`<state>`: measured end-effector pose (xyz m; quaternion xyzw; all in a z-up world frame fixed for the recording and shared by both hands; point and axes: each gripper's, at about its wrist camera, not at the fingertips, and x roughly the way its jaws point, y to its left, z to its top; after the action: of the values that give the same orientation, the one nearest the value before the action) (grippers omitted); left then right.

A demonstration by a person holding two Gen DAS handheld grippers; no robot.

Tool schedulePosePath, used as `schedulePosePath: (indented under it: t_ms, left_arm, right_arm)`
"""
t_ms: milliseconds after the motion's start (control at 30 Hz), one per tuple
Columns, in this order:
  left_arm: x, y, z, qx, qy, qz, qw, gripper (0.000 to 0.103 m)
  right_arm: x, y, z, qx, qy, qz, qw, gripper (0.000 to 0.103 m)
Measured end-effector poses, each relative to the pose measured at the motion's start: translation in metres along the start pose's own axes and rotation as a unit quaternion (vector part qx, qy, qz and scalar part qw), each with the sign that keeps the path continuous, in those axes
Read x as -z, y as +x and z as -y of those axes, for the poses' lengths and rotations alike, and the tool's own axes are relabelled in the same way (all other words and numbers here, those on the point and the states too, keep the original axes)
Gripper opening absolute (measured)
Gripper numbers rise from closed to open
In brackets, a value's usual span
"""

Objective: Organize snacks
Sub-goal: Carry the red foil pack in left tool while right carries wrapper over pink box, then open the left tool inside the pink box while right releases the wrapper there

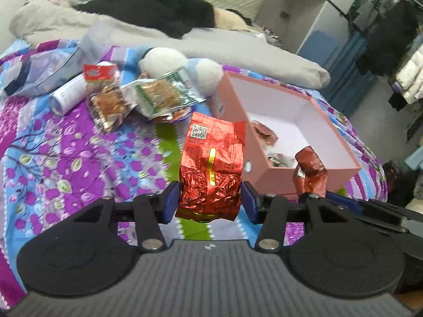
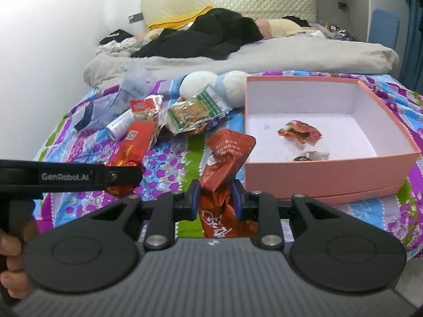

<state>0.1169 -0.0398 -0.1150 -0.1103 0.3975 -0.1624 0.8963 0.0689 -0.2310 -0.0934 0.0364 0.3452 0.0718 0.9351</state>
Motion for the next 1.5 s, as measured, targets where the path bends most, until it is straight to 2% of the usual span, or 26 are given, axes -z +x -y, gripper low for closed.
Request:
schedulePosePath:
  t_ms: [267, 600, 1067, 1500]
  left_arm:
    - [-0.017, 0.006, 0.029, 0.027, 0.014, 0.004, 0.9995, 0.056]
    - [-0.050, 0.034, 0.058, 0.042, 0.034, 0.007, 0.9985, 0.056]
    - [-0.100, 0.141, 0.088, 0.071, 0.058, -0.034, 0.9952, 0.056]
    - [-0.128, 0.236, 0.092, 0.087, 0.060, -0.069, 0.9920, 0.056]
  right_arm:
    - [-0.008, -0.015, 0.022, 0.020, 0.023, 0.013, 0.999, 0.029]
    - [-0.027, -0.003, 0.053, 0.030, 0.037, 0.022, 0.999, 0.029]
    - [-0.069, 0.045, 0.107, 0.044, 0.054, 0.014, 0.997, 0.029]
    - [-0.094, 0.123, 0.159, 0.055, 0.074, -0.019, 0.996, 0.029]
